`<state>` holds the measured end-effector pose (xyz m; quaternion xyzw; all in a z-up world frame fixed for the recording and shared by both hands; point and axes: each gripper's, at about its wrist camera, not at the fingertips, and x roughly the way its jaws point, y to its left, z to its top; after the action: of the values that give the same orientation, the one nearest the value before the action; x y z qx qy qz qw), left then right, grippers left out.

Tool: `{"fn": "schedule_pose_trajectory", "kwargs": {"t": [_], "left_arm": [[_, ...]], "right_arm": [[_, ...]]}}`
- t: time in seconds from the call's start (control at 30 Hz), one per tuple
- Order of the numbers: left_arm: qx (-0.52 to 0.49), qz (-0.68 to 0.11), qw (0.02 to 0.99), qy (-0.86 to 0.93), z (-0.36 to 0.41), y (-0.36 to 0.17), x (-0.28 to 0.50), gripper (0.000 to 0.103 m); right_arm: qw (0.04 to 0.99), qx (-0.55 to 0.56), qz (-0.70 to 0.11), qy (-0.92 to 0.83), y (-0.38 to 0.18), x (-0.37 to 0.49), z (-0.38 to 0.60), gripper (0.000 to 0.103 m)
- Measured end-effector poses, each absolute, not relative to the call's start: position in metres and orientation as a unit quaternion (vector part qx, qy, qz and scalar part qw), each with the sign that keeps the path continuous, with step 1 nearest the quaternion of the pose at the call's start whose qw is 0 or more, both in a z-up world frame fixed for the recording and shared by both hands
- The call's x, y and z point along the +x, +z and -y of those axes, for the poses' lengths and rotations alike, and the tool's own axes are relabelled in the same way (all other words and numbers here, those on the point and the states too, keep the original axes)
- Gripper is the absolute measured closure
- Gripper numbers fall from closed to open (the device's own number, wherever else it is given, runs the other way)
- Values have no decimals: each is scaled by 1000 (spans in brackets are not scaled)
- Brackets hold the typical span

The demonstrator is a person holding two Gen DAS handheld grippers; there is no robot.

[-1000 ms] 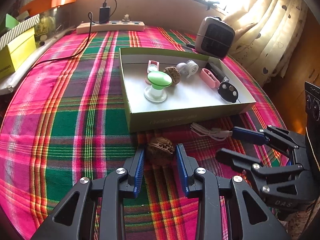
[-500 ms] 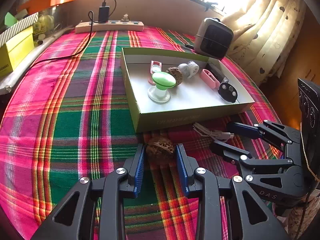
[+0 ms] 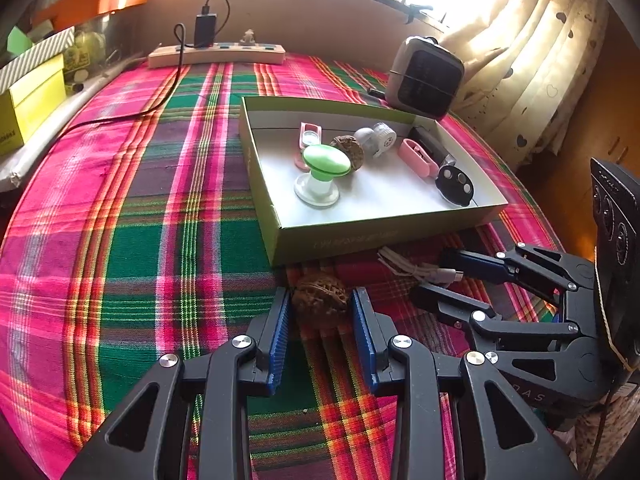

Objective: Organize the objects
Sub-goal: 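Move the left tool to the walnut while the right tool approaches the white USB cable, then close the left tool on the walnut while the right tool closes on the white USB cable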

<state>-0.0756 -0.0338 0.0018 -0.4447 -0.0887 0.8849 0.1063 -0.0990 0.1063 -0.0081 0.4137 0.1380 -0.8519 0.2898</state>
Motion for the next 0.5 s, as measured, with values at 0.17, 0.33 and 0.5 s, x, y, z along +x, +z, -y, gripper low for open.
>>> {"fn": "schedule_pose_trajectory", "kwargs": {"t": [0.17, 0.33, 0.5], "left_arm": [[-446, 87, 98, 886, 32, 3, -77, 74], [-444, 77, 91, 888, 28, 3, -77, 75], [-441, 60, 85, 891, 24, 3, -76, 75]], "right_arm": [[298, 408, -137, -852, -8, -97, -105, 74], [303, 409, -132, -851, -8, -96, -106, 75], [303, 410, -127, -851, -8, -97, -107, 76]]}}
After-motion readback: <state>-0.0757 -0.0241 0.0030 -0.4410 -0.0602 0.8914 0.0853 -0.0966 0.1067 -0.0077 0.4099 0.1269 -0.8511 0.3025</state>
